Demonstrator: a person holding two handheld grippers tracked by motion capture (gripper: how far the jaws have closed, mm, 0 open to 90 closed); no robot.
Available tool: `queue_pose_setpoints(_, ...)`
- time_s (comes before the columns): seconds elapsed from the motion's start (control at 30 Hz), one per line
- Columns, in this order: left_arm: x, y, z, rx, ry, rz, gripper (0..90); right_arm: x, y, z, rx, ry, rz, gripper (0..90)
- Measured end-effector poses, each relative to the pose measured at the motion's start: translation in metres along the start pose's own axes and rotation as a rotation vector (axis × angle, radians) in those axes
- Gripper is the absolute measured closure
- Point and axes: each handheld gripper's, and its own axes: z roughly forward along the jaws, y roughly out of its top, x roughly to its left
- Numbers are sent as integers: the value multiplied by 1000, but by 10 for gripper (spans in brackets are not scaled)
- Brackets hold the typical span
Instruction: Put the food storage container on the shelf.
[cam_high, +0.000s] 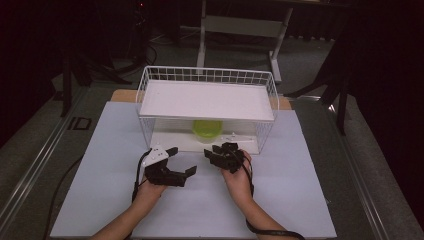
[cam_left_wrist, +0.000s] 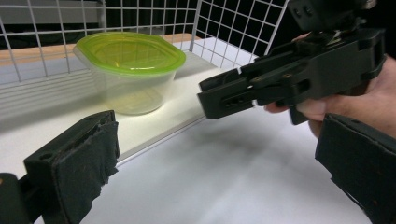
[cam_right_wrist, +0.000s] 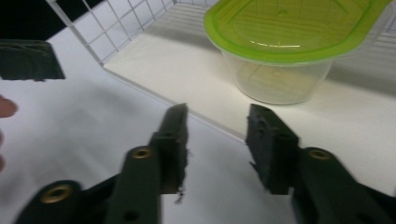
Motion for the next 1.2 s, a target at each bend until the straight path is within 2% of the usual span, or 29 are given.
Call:
queue_pose_setpoints(0.17, -5, 4, -3, 12, -17, 8, 6, -1, -3, -14, -25, -3, -31, 389)
queue_pose_setpoints(0.37, -11, 6, -8, 20, -32, 14, 6, -4, -7, -26, -29, 51, -7, 267)
queue_pose_setpoints(0.5, -13, 5, -11, 15, -44, 2, 6, -1, -12, -34, -43, 82, -9, 251)
queue_pose_setpoints(0.7, -16, 1, -15, 25, -57, 11, 6, 3, -23, -42, -41, 104, -26, 222)
queue_pose_setpoints(1.2, -21, -8, -36, 32, -75, 7, 6, 1, -44, -74, -34, 115, -53, 209)
